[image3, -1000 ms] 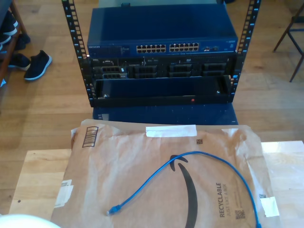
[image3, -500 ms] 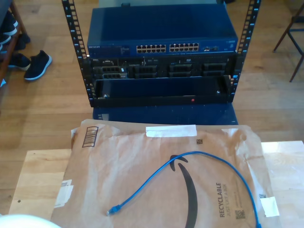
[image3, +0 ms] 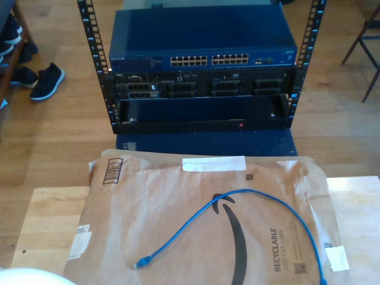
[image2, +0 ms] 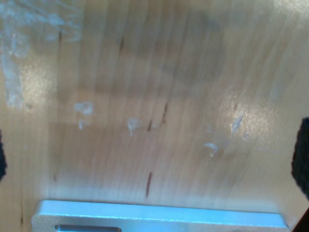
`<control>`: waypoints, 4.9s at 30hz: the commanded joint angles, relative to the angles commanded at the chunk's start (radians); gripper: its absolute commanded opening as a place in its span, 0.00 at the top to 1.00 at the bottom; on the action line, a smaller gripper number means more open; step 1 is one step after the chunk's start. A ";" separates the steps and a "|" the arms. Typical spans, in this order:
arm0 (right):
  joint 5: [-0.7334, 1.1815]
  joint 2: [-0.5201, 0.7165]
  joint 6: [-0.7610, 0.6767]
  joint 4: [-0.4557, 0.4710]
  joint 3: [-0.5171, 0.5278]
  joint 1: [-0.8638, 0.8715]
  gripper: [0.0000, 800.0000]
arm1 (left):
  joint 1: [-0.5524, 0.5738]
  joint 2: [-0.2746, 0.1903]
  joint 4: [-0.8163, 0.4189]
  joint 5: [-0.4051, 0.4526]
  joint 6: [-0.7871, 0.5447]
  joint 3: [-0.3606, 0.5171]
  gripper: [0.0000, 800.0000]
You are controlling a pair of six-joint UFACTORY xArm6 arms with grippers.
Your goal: Grab the cable and plug it in
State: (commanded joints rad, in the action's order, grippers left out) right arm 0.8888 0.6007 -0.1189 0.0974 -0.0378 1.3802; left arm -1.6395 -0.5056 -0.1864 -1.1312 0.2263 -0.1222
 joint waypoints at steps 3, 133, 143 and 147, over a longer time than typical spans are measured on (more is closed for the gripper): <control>0.002 0.000 -0.002 0.000 0.000 0.000 0.00 | 0.000 0.000 0.000 0.000 0.000 0.000 0.00; -0.137 -0.723 -1.663 -0.222 -0.888 -2.133 1.00 | 1.625 0.012 0.390 -0.189 1.456 -0.460 0.00; 0.103 -0.318 -1.656 -0.528 -0.729 -1.792 1.00 | 1.625 0.023 0.664 -0.338 1.386 -0.678 0.00; 0.150 -0.213 -1.642 -0.608 -0.694 -1.769 1.00 | 1.616 0.026 0.884 -0.393 1.243 -0.692 0.01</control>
State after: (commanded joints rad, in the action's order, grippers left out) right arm 1.0391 0.3874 -1.7607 -0.5102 -0.7313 -0.3890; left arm -0.0238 -0.4795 0.6974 -1.5240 1.4691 -0.8142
